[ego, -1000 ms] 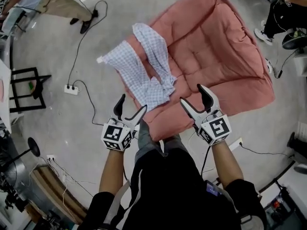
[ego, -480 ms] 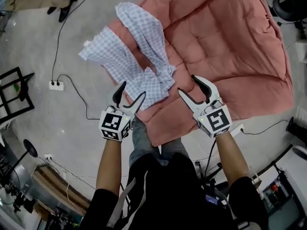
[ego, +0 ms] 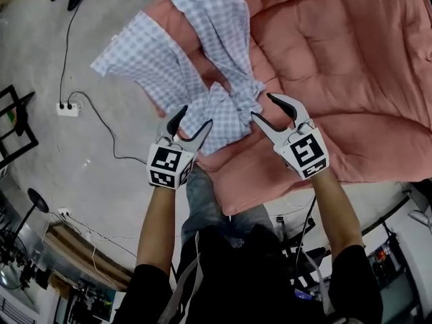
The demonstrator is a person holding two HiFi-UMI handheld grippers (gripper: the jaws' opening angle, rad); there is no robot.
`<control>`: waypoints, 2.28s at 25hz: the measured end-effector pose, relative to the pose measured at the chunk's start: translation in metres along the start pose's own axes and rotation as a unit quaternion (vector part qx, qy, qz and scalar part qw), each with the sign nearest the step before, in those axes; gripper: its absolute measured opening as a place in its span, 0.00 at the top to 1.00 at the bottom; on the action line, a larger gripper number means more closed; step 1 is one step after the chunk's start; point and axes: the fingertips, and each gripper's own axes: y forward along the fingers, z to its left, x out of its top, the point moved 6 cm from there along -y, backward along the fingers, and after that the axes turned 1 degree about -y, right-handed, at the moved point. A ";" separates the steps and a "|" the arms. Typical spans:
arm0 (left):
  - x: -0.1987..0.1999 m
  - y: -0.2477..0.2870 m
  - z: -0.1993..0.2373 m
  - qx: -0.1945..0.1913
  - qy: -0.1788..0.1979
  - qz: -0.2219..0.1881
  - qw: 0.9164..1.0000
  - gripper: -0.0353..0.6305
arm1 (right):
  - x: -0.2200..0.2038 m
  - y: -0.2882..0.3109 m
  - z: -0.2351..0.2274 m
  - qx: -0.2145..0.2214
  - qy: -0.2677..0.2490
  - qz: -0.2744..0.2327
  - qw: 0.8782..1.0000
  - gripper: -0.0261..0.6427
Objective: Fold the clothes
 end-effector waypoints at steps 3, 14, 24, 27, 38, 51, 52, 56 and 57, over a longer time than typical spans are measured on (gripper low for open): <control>-0.017 0.015 0.006 -0.008 -0.012 0.017 1.000 0.52 | -0.023 0.018 0.005 0.023 0.006 0.043 0.999 0.63; -0.060 0.055 0.007 -0.054 -0.030 0.088 0.994 0.57 | -0.060 0.038 0.019 0.055 0.000 0.122 0.991 0.64; -0.087 0.068 0.004 -0.085 -0.028 0.134 0.987 0.63 | -0.076 0.050 0.029 0.060 -0.032 0.155 0.986 0.66; -0.088 0.062 -0.002 -0.091 -0.025 0.131 0.987 0.78 | -0.083 0.050 0.036 0.072 -0.043 0.181 0.980 0.66; -0.102 -0.023 0.001 -0.061 -0.015 0.109 0.992 0.91 | -0.085 0.070 0.036 0.092 -0.096 0.222 0.966 0.71; -0.173 -0.078 -0.027 -0.014 -0.127 0.095 0.987 0.91 | -0.038 0.110 0.068 0.143 -0.195 0.204 0.949 0.72; -0.175 -0.078 -0.030 -0.012 -0.135 0.092 0.986 0.91 | -0.042 0.115 0.070 0.149 -0.211 0.215 0.942 0.70; -0.183 -0.083 -0.033 -0.012 -0.156 0.084 0.984 0.91 | -0.065 0.140 0.078 0.151 -0.244 0.265 0.921 0.65; -0.185 -0.085 -0.031 -0.011 -0.156 0.081 0.984 0.91 | -0.068 0.146 0.078 0.146 -0.242 0.275 0.919 0.65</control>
